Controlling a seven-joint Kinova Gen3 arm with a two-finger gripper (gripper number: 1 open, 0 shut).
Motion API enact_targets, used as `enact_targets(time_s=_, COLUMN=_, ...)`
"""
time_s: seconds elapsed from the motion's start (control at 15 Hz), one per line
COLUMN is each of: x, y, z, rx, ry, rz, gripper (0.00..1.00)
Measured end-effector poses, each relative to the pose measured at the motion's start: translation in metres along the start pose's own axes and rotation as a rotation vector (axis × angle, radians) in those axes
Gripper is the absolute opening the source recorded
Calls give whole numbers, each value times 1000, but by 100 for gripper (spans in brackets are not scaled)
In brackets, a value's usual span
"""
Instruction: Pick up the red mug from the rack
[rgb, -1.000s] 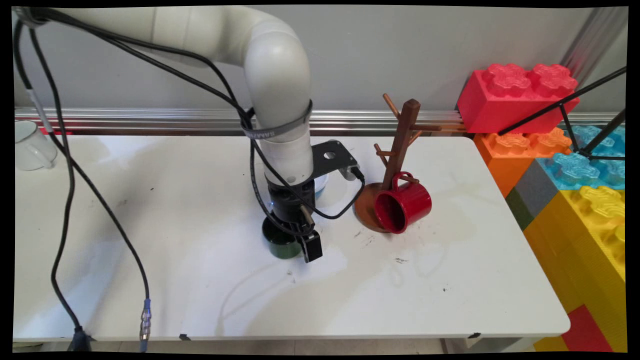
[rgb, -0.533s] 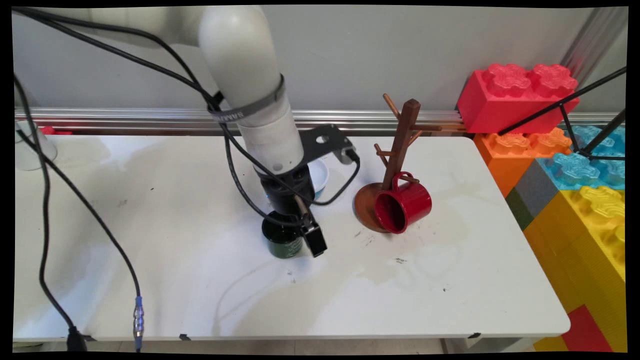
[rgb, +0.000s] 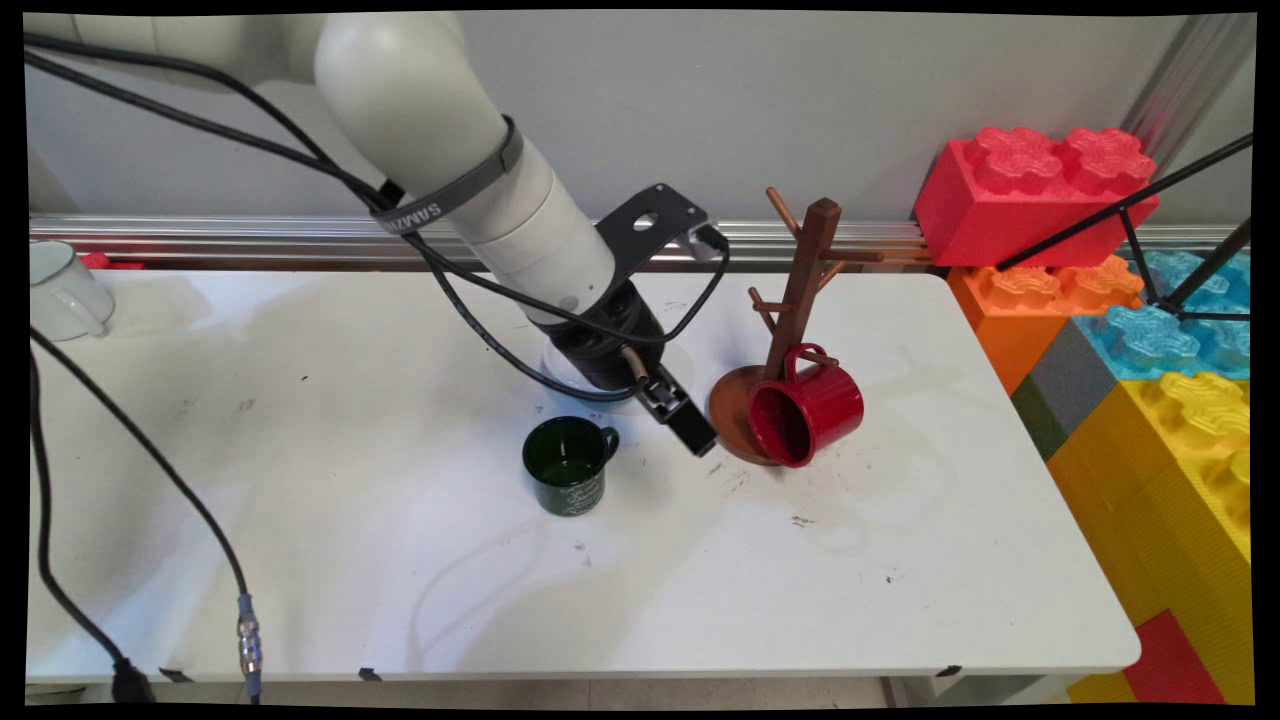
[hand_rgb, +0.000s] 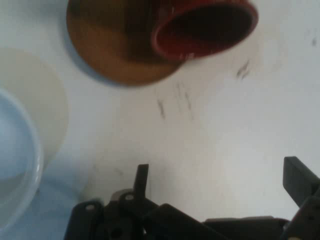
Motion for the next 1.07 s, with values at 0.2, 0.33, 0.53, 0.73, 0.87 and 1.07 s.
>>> enact_targets(time_s=0.2, x=-4, y=2, z=7, rx=-21, ry=95, rz=-65, gripper=100)
enact_targets(time_s=0.33, x=-6, y=2, z=15, rx=-33, ry=146, rz=-107, gripper=100)
enact_targets(time_s=0.53, x=-10, y=4, z=28, rx=-60, ry=207, rz=-157, gripper=100)
enact_targets(time_s=0.73, x=-12, y=6, z=39, rx=-91, ry=245, rz=-187, gripper=100)
enact_targets(time_s=0.87, x=-12, y=8, z=48, rx=-113, ry=269, rz=-209, gripper=100)
enact_targets(time_s=1.07, x=-13, y=9, z=60, rx=-133, ry=299, rz=-241, gripper=100)
